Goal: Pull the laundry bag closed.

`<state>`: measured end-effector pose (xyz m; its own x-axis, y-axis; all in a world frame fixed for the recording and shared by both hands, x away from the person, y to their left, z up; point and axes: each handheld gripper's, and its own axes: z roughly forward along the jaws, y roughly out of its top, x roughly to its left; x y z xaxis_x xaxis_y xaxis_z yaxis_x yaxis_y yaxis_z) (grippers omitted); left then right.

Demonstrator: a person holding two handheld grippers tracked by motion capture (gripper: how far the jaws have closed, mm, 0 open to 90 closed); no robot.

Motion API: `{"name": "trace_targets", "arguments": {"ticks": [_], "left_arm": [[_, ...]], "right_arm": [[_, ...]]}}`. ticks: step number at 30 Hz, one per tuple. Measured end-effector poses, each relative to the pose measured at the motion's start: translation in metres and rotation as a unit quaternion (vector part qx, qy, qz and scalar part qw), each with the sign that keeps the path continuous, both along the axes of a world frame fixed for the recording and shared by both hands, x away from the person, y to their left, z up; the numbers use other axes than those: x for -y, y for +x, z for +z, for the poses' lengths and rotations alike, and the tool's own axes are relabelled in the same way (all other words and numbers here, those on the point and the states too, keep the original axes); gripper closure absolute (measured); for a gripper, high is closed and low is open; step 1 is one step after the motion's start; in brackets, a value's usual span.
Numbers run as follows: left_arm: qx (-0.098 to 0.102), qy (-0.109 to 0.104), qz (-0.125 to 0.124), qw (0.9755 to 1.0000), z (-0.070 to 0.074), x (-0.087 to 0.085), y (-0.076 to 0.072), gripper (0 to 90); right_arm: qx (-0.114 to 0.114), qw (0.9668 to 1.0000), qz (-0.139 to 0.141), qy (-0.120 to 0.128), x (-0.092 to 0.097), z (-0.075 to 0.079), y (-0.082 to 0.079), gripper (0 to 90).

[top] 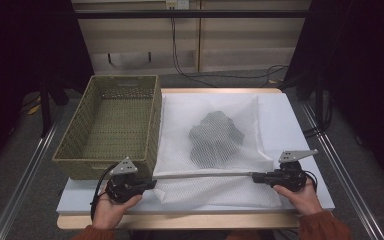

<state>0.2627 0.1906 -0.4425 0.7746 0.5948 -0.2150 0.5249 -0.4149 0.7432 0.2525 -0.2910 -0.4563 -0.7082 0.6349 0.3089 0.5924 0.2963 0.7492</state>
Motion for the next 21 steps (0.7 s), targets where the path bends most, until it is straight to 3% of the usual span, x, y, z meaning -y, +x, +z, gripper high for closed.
{"name": "trace_targets", "arguments": {"ticks": [21], "left_arm": [[0.000, -0.002, -0.002, 1.0000, -0.001, -0.001, -0.001, 88.1]], "right_arm": [[0.002, 0.9999, -0.015, 0.000, 0.013, 0.000, -0.007, 86.7]]}}
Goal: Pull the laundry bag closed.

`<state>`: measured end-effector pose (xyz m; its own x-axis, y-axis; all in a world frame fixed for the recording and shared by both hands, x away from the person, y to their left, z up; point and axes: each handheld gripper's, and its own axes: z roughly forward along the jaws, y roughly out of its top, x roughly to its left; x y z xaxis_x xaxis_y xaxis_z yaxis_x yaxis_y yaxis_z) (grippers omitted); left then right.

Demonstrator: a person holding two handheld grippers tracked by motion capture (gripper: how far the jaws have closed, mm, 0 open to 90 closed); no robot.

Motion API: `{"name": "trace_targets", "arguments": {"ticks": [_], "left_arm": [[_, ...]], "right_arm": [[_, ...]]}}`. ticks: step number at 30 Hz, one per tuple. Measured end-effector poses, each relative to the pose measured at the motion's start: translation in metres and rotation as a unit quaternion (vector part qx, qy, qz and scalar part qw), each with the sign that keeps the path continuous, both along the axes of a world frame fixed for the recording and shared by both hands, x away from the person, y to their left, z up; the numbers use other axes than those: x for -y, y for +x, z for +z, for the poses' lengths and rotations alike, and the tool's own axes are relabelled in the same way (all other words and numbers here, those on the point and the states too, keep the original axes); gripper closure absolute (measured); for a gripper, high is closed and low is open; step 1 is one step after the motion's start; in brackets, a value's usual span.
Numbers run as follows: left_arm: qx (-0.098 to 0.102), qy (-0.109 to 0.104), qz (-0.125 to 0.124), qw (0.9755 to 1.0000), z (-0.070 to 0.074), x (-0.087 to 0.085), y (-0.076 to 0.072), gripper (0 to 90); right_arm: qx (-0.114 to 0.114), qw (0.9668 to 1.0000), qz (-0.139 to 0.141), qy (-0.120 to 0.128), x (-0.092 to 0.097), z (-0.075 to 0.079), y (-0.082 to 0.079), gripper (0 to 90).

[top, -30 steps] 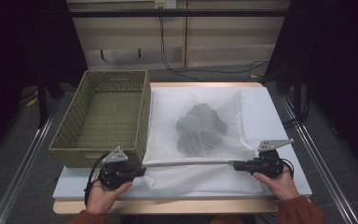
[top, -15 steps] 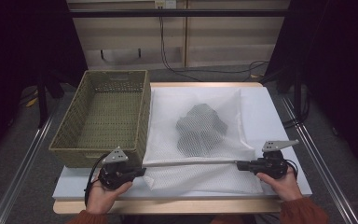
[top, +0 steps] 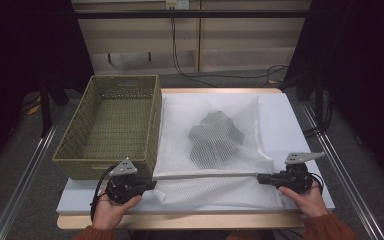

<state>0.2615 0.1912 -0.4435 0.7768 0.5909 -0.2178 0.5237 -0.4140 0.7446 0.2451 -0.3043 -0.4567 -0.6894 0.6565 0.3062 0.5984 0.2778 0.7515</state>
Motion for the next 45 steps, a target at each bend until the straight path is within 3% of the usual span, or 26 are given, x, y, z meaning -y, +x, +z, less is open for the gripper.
{"name": "trace_targets", "arguments": {"ticks": [45], "left_arm": [[0.000, 0.005, 0.003, 1.0000, -0.001, -0.001, -0.001, 88.1]], "right_arm": [[-0.008, 0.9993, -0.035, 0.001, 0.019, -0.003, -0.009, 86.7]]}}
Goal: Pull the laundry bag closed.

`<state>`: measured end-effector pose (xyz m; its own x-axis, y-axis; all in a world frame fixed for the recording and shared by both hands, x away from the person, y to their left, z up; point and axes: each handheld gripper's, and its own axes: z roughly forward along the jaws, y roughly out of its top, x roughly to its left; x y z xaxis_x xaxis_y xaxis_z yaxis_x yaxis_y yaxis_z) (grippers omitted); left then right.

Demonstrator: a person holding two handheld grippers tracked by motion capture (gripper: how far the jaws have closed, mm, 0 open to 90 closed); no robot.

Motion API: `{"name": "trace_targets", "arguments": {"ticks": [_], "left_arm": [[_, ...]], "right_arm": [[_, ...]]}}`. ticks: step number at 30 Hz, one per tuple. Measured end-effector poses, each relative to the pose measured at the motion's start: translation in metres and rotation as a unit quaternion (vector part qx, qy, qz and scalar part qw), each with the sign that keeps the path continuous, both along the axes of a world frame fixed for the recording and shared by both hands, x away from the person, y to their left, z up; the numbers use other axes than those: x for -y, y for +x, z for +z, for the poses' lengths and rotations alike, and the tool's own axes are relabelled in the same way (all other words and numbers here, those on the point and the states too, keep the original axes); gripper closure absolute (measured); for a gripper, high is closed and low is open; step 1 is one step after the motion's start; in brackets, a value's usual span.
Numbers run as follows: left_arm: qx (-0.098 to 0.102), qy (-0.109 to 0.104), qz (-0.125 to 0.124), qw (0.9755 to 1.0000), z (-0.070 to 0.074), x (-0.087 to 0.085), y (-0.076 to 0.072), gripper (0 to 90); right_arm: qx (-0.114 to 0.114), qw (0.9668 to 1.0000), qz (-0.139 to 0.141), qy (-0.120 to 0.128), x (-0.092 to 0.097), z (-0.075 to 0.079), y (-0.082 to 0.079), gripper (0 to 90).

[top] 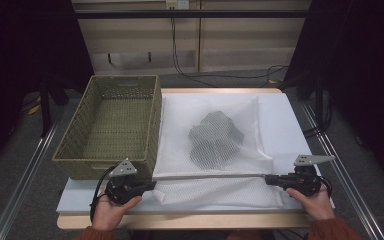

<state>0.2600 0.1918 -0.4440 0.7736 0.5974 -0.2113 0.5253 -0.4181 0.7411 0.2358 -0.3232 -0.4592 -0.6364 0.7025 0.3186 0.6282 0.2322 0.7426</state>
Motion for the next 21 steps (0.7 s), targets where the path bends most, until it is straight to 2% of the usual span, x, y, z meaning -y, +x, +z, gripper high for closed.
{"name": "trace_targets", "arguments": {"ticks": [10, 21], "left_arm": [[-0.002, -0.004, -0.001, 1.0000, 0.0003, 0.0000, 0.0011, 88.1], [-0.003, 0.001, 0.000, 1.0000, 0.0005, 0.0010, 0.0016, 88.1]], "right_arm": [[0.006, 1.0000, -0.006, 0.003, 0.0068, -0.0004, -0.0034, 86.6], [0.007, 0.9998, -0.017, 0.000, 0.0105, -0.0017, -0.0041, 86.6]]}}
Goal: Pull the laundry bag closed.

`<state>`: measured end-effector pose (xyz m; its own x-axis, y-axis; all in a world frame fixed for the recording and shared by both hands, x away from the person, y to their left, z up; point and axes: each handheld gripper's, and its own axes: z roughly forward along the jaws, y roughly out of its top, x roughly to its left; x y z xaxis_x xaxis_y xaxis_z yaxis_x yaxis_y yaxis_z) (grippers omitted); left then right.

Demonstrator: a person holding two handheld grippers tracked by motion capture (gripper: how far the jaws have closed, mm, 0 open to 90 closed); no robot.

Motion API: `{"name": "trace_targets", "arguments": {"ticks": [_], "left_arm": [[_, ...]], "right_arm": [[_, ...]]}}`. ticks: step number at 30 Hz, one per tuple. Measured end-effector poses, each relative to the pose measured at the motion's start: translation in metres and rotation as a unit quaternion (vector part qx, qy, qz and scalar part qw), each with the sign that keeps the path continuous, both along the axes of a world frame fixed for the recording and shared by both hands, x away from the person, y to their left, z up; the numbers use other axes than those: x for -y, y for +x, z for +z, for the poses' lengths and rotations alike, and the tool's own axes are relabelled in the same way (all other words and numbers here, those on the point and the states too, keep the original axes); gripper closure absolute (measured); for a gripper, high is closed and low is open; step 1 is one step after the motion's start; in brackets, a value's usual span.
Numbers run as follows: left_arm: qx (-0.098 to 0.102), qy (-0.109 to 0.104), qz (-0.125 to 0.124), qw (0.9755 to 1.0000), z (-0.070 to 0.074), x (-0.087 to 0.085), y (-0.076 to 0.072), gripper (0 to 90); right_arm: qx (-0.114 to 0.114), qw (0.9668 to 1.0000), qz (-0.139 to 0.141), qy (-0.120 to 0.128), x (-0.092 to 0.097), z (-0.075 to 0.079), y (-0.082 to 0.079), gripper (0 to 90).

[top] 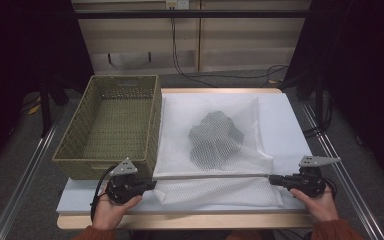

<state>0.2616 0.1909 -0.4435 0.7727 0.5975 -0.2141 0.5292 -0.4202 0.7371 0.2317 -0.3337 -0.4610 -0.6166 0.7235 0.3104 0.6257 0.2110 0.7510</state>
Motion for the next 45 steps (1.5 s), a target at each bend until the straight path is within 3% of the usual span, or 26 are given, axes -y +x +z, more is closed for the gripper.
{"name": "trace_targets", "arguments": {"ticks": [14, 19, 30, 45], "left_arm": [[-0.004, 0.004, 0.002, 1.0000, 0.000, 0.001, 0.000, 88.1], [-0.004, 0.003, -0.001, 1.0000, 0.001, 0.000, 0.004, 88.1], [-0.006, 0.004, -0.004, 1.0000, 0.001, 0.001, 0.000, 88.1], [-0.011, 0.006, 0.000, 0.9999, 0.000, -0.002, -0.001, 88.3]], "right_arm": [[-0.004, 1.0000, -0.003, 0.000, 0.004, -0.003, 0.001, 86.7], [-0.015, 0.9998, -0.010, 0.001, 0.008, -0.005, -0.001, 86.7], [-0.008, 0.9998, -0.016, -0.004, 0.011, -0.001, -0.003, 86.7], [-0.018, 0.9997, -0.016, -0.005, 0.012, -0.005, -0.001, 86.7]]}}
